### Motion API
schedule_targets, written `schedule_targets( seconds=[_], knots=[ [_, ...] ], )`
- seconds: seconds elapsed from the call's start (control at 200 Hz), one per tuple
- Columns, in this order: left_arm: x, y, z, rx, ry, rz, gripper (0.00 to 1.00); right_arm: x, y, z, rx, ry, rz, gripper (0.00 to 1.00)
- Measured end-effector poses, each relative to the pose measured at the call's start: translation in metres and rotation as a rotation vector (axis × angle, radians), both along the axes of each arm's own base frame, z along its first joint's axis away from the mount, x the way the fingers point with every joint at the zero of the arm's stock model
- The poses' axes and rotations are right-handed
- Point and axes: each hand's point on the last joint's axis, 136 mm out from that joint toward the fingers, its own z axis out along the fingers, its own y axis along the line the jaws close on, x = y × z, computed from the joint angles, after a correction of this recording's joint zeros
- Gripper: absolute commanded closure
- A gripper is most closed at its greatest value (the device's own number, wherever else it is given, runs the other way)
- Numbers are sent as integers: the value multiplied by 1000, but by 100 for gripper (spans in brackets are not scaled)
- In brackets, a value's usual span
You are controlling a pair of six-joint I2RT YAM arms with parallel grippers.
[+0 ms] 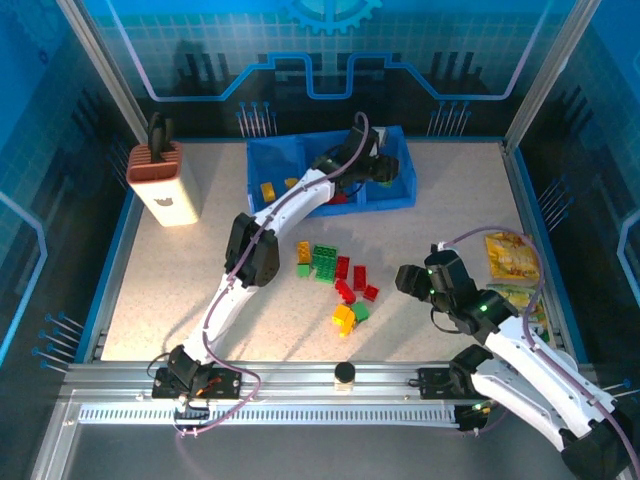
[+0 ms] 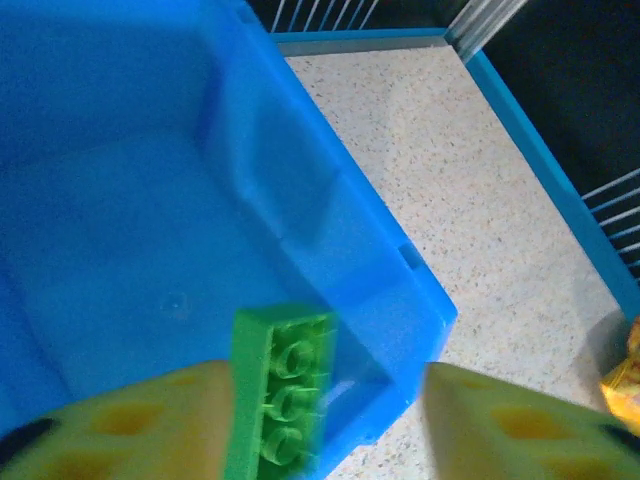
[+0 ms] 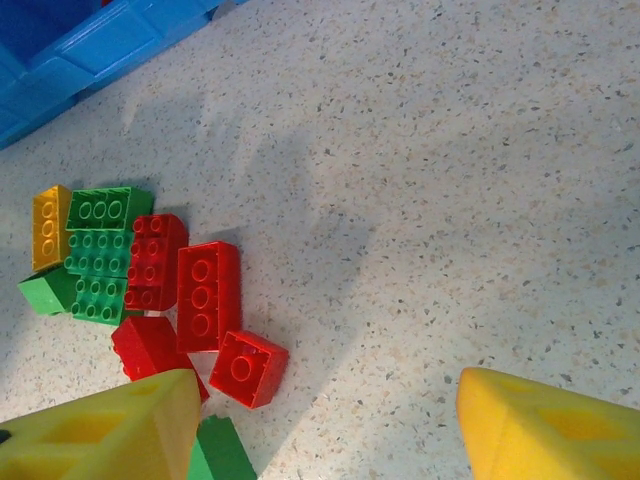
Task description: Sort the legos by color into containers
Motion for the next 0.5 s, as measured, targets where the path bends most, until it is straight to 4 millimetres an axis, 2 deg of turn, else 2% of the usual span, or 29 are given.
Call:
schedule_targets(
  seconds=[0.045,0.18,0.285,0.5],
  knots=[
    [1,1,0,-2,0,-3,19,-1,0,-2,-1,4,1,30],
    [-1,4,-2,13,-5,-8,10,0,1,-4,-1,11,4,30],
    [-5,15,-9,51,10,28,10,1,4,-6,3,17,9,31],
    [0,38,-9,125,1,136,12,2,6,-5,18,15,11,31]
  ],
)
